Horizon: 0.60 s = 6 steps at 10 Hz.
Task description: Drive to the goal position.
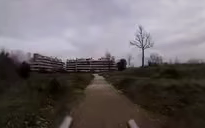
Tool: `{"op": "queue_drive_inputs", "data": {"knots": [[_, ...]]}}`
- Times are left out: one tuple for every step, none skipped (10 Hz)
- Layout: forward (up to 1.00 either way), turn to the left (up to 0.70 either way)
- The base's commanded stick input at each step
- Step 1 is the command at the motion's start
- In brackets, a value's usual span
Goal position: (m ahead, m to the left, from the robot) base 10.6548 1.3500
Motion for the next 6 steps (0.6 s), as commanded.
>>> {"op": "queue_drive_inputs", "data": {"knots": [[0.5,0.0],[0.5,0.0],[0.5,0.0],[0.5,0.0],[0.5,0.0],[0.5,0.0]]}}
